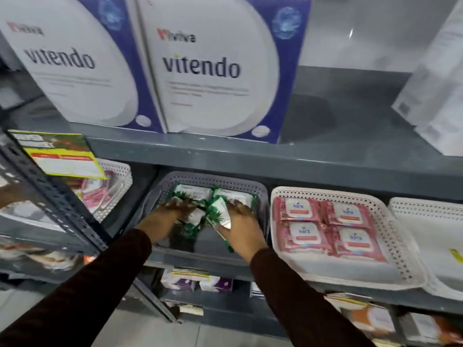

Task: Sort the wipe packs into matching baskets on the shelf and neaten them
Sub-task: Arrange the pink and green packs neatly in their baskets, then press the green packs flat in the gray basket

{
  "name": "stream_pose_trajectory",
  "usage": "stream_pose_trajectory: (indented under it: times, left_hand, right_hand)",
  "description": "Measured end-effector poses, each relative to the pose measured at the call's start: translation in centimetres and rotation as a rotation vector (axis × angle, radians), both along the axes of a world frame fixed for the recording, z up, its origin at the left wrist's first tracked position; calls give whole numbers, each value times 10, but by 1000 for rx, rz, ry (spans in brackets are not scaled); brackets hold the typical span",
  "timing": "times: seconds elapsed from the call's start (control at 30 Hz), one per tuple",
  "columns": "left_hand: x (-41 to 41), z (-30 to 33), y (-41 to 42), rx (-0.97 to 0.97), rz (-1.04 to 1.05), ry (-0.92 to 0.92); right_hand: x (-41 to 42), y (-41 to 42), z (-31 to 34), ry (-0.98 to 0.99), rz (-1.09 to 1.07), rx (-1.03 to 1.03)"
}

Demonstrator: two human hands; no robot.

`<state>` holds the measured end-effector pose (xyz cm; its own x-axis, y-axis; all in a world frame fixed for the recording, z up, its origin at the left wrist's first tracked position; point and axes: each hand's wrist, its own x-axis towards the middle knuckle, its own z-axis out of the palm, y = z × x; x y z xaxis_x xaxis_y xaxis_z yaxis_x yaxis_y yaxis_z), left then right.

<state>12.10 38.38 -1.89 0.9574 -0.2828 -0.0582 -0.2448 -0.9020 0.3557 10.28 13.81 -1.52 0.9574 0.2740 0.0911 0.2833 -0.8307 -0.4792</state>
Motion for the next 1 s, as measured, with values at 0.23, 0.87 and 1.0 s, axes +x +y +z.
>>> stream_pose_trajectory:
  times: [0.23, 0.87, 1.0]
  left_hand:
    - [-10, -6, 24, 149, -175, -62]
    - [45, -13, -8, 15, -40, -145]
    - [60, -38, -20, 247, -13, -12]
  right_hand:
    - [9, 26, -19, 101, 1, -249]
    - [53, 46, -11, 47, -67, -174]
    - [60, 62, -40, 118, -58, -344]
